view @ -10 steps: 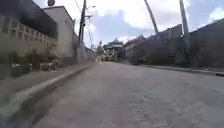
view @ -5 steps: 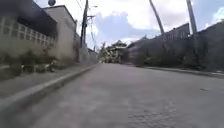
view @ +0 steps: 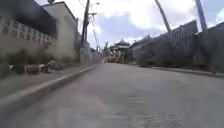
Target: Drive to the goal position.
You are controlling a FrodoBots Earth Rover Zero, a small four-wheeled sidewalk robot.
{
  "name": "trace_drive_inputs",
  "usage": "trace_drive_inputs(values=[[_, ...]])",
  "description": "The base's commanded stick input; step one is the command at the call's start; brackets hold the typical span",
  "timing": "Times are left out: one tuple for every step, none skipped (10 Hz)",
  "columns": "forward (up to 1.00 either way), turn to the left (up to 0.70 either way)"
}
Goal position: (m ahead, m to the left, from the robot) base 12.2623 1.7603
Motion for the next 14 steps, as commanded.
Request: trace_drive_inputs(values=[[1.0, 0.0], [1.0, 0.0], [1.0, 0.0], [1.0, 0.0], [1.0, 0.0], [1.0, 0.0], [1.0, 0.0], [1.0, 0.0], [1.0, 0.0], [1.0, 0.0], [1.0, 0.0], [1.0, 0.0], [1.0, 0.0], [1.0, 0.0]])
